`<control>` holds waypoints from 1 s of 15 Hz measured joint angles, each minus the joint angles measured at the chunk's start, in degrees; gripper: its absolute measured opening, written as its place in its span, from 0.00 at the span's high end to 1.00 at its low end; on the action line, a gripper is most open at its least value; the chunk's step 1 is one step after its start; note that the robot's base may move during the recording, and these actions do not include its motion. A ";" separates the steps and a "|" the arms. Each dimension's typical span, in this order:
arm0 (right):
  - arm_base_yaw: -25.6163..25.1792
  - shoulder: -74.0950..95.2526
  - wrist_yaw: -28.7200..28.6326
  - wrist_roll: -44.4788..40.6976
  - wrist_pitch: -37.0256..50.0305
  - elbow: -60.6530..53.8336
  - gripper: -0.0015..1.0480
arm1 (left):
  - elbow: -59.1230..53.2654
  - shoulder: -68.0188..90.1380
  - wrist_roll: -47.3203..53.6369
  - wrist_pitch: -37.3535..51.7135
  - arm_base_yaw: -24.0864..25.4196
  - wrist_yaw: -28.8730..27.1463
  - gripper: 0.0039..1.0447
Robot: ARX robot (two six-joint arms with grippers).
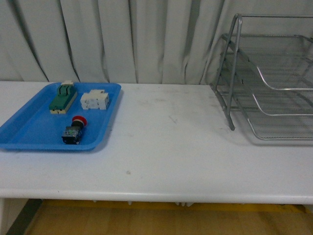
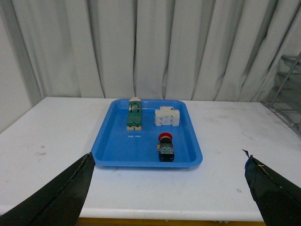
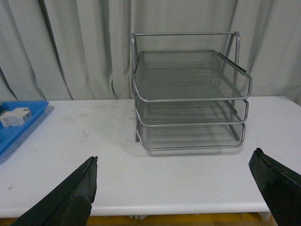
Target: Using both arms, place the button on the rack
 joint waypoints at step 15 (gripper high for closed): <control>0.00 0.02 0.00 0.00 0.00 0.00 0.06 | 0.00 0.00 0.00 0.00 0.00 0.00 0.06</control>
